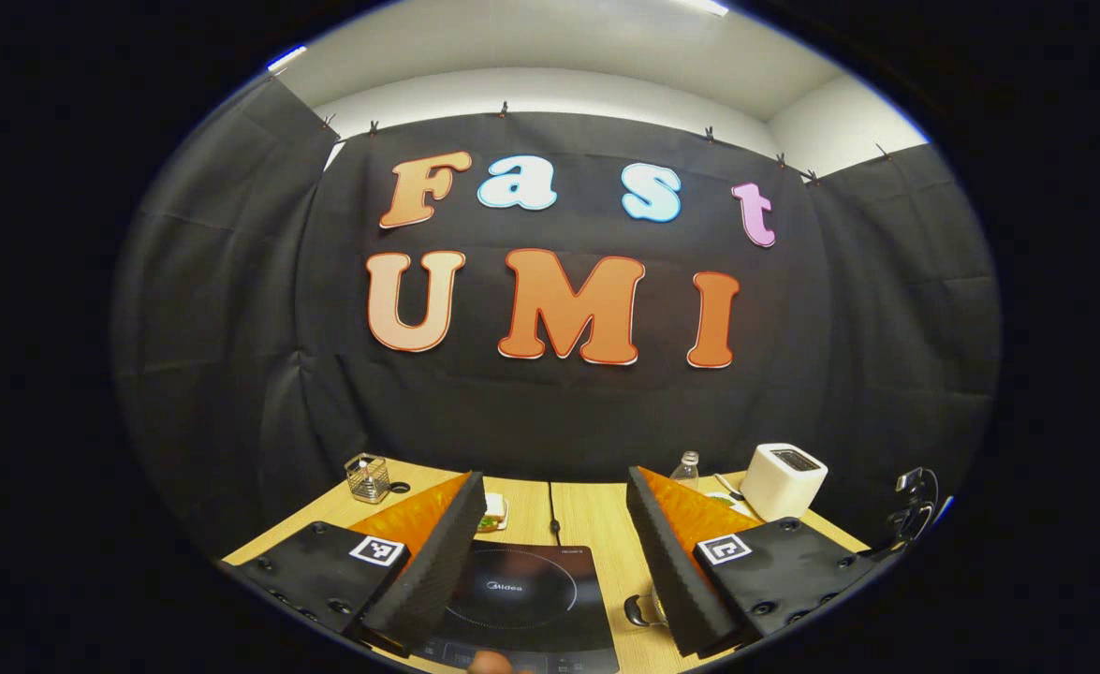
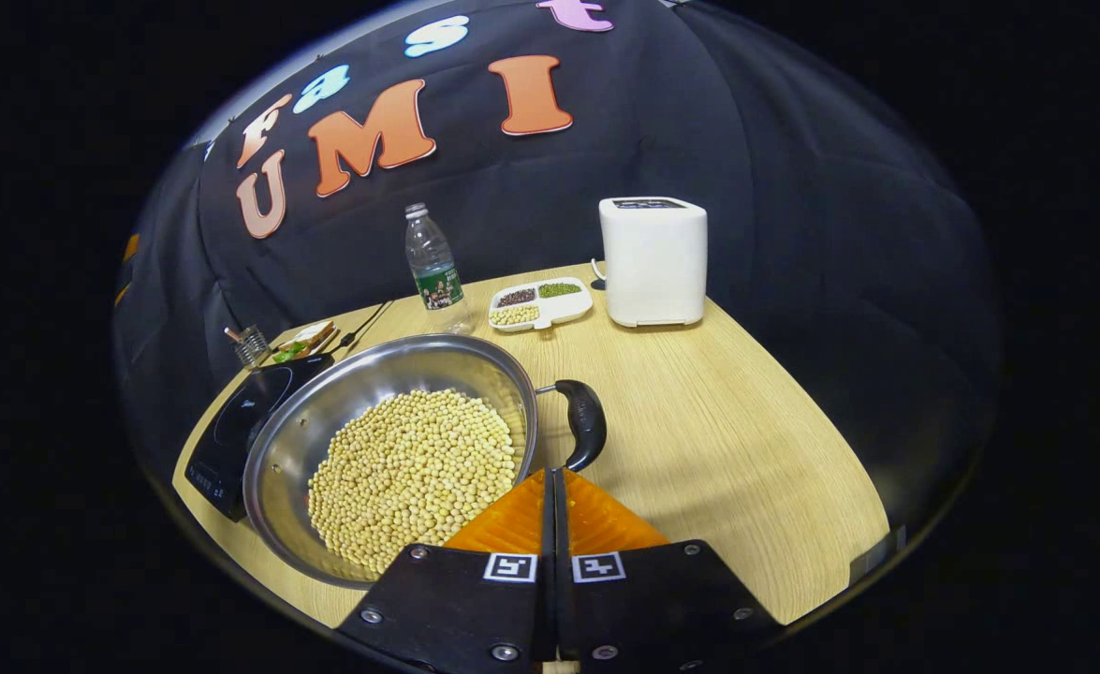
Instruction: First push the handle of the pot to place it horizontally, then grasp the pot with both hands and set it on the induction cooktop.
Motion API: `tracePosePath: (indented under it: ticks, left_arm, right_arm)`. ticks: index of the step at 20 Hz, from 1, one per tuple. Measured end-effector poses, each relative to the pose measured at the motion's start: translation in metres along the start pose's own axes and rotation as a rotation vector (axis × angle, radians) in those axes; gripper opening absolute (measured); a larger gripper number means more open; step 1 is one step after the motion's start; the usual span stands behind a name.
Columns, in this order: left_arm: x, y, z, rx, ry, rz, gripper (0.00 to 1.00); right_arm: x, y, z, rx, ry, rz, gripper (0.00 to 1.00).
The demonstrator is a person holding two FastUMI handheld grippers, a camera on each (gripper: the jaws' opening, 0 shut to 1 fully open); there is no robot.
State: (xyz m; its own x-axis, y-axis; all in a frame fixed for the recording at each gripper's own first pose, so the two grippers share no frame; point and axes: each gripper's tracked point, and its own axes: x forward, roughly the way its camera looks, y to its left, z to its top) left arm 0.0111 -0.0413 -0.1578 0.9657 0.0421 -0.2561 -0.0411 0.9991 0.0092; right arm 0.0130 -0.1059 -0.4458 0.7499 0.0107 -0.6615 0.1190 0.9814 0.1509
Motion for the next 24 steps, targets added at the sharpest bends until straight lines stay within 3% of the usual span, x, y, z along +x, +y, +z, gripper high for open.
tracePosePath:
  ticks: [5, 10, 14, 18, 19, 20, 22, 24]
  left_arm:
    - [0.006, -0.004, -0.025, 0.041, -0.015, 0.053, 0.99]
    - [0.016, -0.033, -0.069, 0.022, 0.038, 0.006, 0.99]
    - [0.021, -0.055, -0.109, 0.032, 0.093, -0.027, 0.98]
    - [0.027, -0.076, -0.15, 0.018, 0.156, -0.052, 0.98]
    - [0.028, -0.08, -0.158, 0.024, 0.169, -0.056, 0.98]
    - [0.031, -0.086, -0.168, 0.037, 0.179, -0.065, 0.99]
    - [0.037, -0.096, -0.187, 0.056, 0.213, -0.084, 0.98]
    - [0.041, -0.105, -0.208, 0.06, 0.254, -0.098, 0.98]
  right_arm:
    - [-0.013, -0.018, 0.019, 0.004, -0.057, -0.064, 0.0]
    - [-0.025, -0.027, 0.041, 0.052, -0.12, -0.074, 0.0]
    - [-0.027, -0.028, 0.051, 0.069, -0.143, -0.071, 0.07]
    - [-0.023, -0.025, 0.055, 0.059, -0.153, -0.068, 0.33]
    - [-0.02, -0.025, 0.055, 0.056, -0.151, -0.071, 0.53]
    - [-0.017, -0.025, 0.054, 0.055, -0.144, -0.073, 0.57]
    - [-0.01, -0.024, 0.053, 0.049, -0.133, -0.079, 0.76]
    - [-0.002, -0.024, 0.051, 0.036, -0.122, -0.086, 0.87]
